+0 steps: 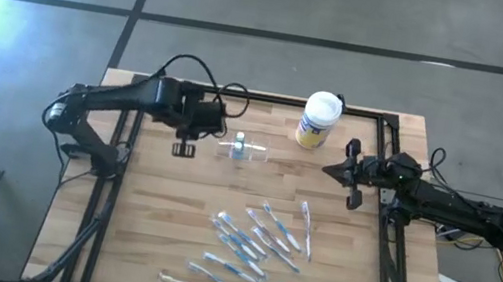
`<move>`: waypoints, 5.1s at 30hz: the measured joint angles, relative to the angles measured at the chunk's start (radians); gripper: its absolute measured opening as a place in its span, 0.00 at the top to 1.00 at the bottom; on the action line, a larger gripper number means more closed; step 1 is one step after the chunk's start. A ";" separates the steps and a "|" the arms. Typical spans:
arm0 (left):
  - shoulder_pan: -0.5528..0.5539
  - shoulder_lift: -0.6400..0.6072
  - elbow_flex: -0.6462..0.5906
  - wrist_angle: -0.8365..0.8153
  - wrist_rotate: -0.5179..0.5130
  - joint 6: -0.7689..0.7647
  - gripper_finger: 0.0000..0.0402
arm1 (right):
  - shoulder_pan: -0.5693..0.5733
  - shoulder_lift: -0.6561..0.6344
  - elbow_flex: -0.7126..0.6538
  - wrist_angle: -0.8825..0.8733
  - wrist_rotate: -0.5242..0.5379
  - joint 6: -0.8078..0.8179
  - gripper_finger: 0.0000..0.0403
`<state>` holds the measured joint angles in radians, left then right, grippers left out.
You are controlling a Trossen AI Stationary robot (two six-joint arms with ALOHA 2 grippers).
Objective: Pick & Place toothbrushing station
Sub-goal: Put the blue mouthwash into the middle section of the transparent organizer
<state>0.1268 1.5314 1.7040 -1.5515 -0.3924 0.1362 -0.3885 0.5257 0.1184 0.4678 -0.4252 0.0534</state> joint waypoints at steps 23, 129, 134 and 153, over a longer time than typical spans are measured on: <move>0.094 0.229 0.123 0.326 -0.020 0.599 0.76 | 0.000 0.000 -0.006 0.000 0.000 -0.020 0.98; 0.059 0.412 0.158 0.380 -0.034 1.371 0.76 | 0.000 0.001 -0.009 0.003 0.009 -0.098 0.98; 0.048 0.411 0.179 0.377 -0.010 1.406 0.76 | 0.000 0.001 -0.008 0.002 0.009 -0.106 0.98; 0.046 0.409 0.156 0.370 0.070 1.496 0.76 | 0.000 0.001 -0.009 0.000 0.008 -0.106 0.98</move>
<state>0.1730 1.9408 1.8599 -1.1816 -0.3224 1.6321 -0.3889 0.5262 0.1097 0.4683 -0.4168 -0.0525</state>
